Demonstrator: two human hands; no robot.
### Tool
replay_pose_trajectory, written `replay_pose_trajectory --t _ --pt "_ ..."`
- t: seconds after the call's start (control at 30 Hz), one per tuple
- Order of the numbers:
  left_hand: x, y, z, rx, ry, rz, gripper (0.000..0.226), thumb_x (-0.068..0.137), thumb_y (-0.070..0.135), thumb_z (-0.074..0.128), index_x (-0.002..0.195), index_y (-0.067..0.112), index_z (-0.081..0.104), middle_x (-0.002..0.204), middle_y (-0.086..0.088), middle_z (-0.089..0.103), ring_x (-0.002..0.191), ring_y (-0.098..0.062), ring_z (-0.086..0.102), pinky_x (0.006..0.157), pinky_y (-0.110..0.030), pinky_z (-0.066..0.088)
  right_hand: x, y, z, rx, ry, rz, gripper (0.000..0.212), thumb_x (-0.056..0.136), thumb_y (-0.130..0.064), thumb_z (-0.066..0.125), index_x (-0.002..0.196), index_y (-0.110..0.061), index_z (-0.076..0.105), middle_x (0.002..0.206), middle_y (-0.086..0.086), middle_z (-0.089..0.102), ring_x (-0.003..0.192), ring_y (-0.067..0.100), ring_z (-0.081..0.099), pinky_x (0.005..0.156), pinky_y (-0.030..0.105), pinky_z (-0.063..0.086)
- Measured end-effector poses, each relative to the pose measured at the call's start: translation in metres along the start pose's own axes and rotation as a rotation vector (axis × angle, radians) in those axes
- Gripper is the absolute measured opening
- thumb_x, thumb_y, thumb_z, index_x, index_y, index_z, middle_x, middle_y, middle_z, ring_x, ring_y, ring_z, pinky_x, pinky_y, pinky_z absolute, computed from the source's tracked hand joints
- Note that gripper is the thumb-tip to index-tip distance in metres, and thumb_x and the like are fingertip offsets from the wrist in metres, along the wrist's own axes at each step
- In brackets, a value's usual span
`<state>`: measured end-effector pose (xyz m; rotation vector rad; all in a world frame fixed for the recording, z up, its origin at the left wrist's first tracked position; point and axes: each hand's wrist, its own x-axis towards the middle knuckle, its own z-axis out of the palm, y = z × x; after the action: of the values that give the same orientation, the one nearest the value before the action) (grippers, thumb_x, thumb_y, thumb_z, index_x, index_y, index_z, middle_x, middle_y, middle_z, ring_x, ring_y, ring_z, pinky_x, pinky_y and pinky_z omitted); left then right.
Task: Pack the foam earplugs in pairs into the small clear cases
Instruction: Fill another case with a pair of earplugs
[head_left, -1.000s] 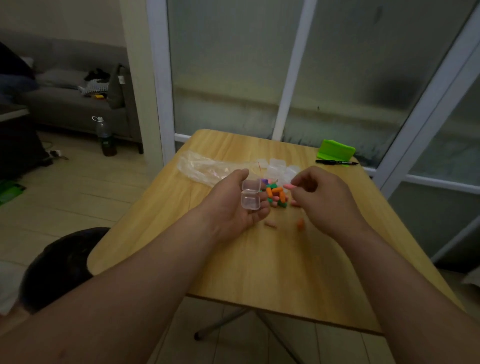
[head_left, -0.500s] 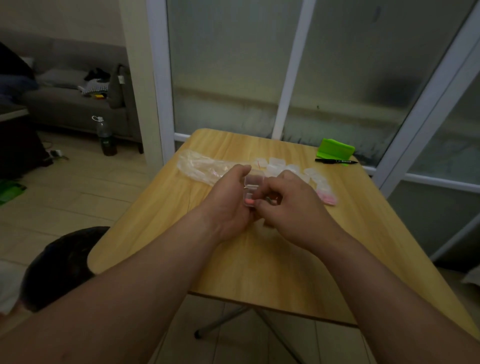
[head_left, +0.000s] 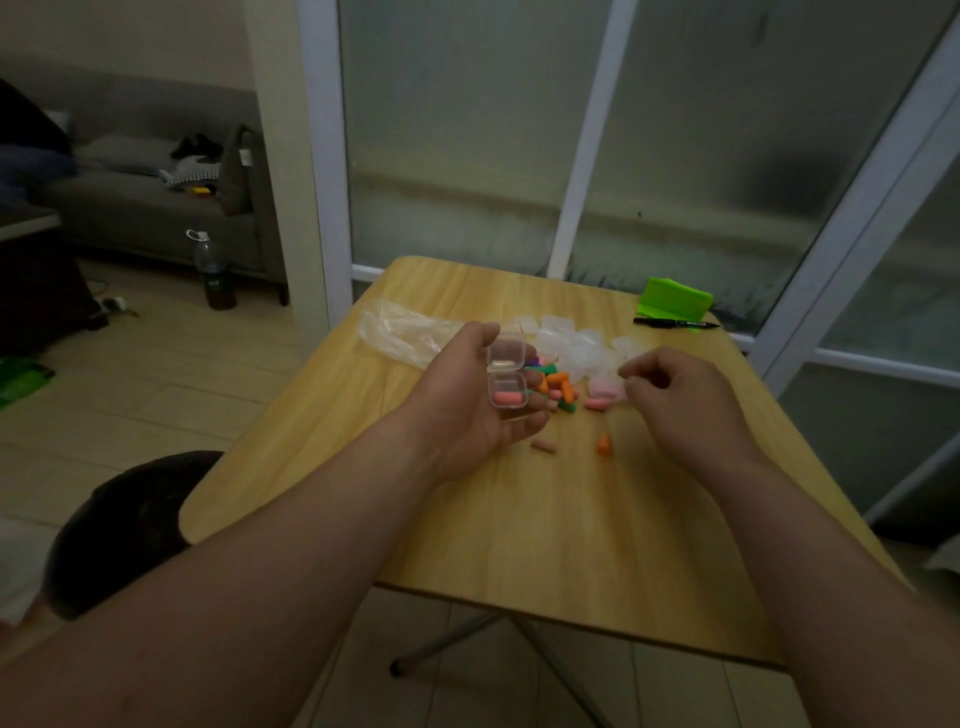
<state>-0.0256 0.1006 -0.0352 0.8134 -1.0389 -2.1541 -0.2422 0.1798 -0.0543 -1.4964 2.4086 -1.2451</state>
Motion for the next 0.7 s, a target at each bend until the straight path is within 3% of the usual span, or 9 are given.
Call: replay_pose_trajectory --t 0.2,0.37,0.53,0.7 --pt "0.003 -0.002 0.001 0.041 -0.003 0.007 0.047 0.106 0.045 0.042 0.117 0.007 0.067 0.084 -0.010 0.070 0.065 -0.020 0.065 0.068 -0.035 0.051 0.001 0.004 0.015 -0.235 -0.076 -0.102 0.012 0.098 -0.027 0.073 0.105 -0.037 0.073 0.102 -0.004 0.061 0.093 0.014 0.059 0.074 0.033 0.044" --pt "0.005 -0.004 0.003 0.068 -0.019 0.007 0.054 0.106 0.046 0.042 0.129 0.003 0.065 0.088 -0.013 0.069 0.065 -0.020 0.064 0.066 -0.034 0.049 0.001 0.000 0.025 -0.391 -0.143 -0.162 0.022 0.103 -0.031 0.063 0.118 -0.039 0.076 0.100 -0.004 0.051 0.091 0.017 0.059 0.070 0.033 0.041" --pt "0.003 -0.004 0.004 0.071 -0.051 0.003 0.048 0.106 0.045 0.042 0.121 0.006 0.065 0.085 -0.012 0.069 0.067 -0.021 0.063 0.065 -0.034 0.047 0.001 -0.003 0.026 -0.474 -0.132 -0.178 0.016 0.101 -0.026 0.063 0.109 -0.030 0.076 0.097 -0.006 0.048 0.097 0.020 0.058 0.073 0.034 0.044" --pt "0.002 -0.002 0.003 0.075 -0.055 -0.004 0.048 0.106 0.045 0.041 0.118 0.006 0.066 0.087 -0.013 0.068 0.067 -0.021 0.063 0.065 -0.033 0.047 -0.001 -0.007 0.025 -0.445 -0.121 -0.170 0.012 0.100 -0.021 0.062 0.100 -0.029 0.072 0.101 -0.003 0.052 0.086 0.020 0.064 0.075 0.038 0.052"
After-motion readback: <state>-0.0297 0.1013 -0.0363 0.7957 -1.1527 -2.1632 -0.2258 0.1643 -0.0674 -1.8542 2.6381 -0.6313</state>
